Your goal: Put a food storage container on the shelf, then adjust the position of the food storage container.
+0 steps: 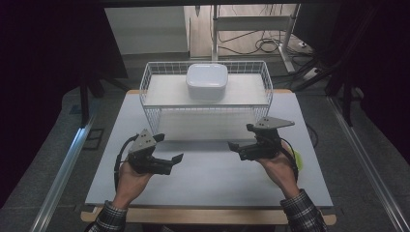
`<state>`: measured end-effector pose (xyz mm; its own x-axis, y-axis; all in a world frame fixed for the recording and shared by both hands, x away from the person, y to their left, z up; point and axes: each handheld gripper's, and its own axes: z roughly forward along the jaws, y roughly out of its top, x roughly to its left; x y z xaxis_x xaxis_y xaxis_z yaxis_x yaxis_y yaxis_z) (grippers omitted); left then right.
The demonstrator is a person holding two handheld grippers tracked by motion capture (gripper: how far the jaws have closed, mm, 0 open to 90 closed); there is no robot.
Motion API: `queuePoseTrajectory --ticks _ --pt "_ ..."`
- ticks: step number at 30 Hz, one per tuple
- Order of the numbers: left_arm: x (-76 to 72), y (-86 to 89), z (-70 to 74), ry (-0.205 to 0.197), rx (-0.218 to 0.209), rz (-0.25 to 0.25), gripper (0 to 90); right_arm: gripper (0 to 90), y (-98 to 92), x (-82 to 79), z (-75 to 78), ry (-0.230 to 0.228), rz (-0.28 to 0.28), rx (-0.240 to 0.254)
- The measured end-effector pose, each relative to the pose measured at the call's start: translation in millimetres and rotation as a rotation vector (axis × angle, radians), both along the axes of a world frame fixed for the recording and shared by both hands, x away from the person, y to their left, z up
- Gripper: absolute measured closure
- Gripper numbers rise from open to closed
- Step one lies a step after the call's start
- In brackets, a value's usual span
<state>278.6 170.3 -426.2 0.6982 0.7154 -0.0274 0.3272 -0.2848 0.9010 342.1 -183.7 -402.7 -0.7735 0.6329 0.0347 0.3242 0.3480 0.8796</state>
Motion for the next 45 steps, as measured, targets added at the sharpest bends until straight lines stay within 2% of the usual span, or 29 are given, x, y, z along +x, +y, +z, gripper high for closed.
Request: queuePoseTrajectory --ticks 2,6,13,19,21,25,28,33,36,39,45 --pt "-2.5 2.7 -5.5 0.006 -0.008 0.007 7.0 5.8 -0.9 -2.8 -2.3 -0.002 0.005 -0.009" --pt "-7.6 8.1 -18.3 0.021 -0.006 0.018 6.9 6.4 -3.2 -7.9 -6.0 0.004 0.015 0.012" --pt "-15.8 15.0 -36.0 0.026 0.004 0.036 6.8 6.4 -11.4 -21.3 -20.9 0.014 -0.011 -0.002" --pt "-24.8 18.6 -52.7 0.013 -0.004 0.078 6.9 6.4 -22.8 -31.1 -40.1 0.035 -0.053 -0.010" --pt "-28.8 19.4 -61.5 0.022 0.002 0.092 6.9 6.4 -25.4 -34.6 -45.5 0.034 -0.063 -0.012" --pt "-32.0 20.6 -70.1 0.032 0.017 0.098 6.8 6.3 -29.2 -39.6 -54.8 0.040 -0.071 -0.020" --pt "-35.2 23.3 -80.0 0.045 0.034 0.108 6.7 6.4 -36.4 -47.4 -65.9 0.034 -0.082 -0.041" --pt "-36.8 25.5 -86.6 0.061 0.036 0.116 6.2 6.4 -42.9 -52.9 -73.3 0.033 -0.101 -0.056" --pt "-38.3 25.1 -90.6 0.069 0.051 0.120 6.2 6.4 -44.2 -52.8 -79.7 0.054 -0.098 -0.074" --pt "-38.6 24.5 -90.7 0.065 0.053 0.119 6.2 6.0 -44.3 -51.3 -82.7 0.067 -0.096 -0.086" --pt "-38.2 25.0 -91.1 0.061 0.053 0.122 6.2 1.8 -46.0 -48.5 -83.8 0.076 -0.138 -0.099"
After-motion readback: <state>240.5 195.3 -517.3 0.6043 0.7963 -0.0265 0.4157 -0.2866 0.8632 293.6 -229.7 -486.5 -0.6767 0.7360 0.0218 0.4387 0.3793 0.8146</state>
